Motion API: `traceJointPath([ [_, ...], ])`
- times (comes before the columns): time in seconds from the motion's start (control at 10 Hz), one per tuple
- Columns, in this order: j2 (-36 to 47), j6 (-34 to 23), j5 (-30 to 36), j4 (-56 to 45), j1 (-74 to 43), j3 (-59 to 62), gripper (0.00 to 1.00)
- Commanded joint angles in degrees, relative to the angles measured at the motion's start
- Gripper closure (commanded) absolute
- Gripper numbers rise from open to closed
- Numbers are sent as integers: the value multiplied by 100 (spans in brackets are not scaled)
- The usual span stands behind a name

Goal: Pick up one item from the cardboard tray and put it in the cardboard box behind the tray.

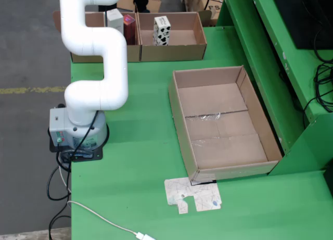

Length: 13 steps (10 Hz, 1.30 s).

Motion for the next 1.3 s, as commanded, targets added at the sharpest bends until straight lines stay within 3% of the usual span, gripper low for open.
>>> traceJointPath([
  [0.0, 232, 268, -807, -10, 189, 149, 100],
  [0.1, 821, 1916, -2445, -2572, 486, 149, 100],
  [0.4, 1018, 2341, -2473, -3179, 522, 149, 100],
  [0.5, 1524, 3486, -2450, -4757, 565, 149, 100],
  [0.7, 1611, 3650, -2435, -5031, 558, 149, 100],
  [0.8, 1830, 3995, -2413, -5534, 694, 149, 100],
  [1.2, 1876, 4192, -2383, -5723, 772, 149, 100],
])
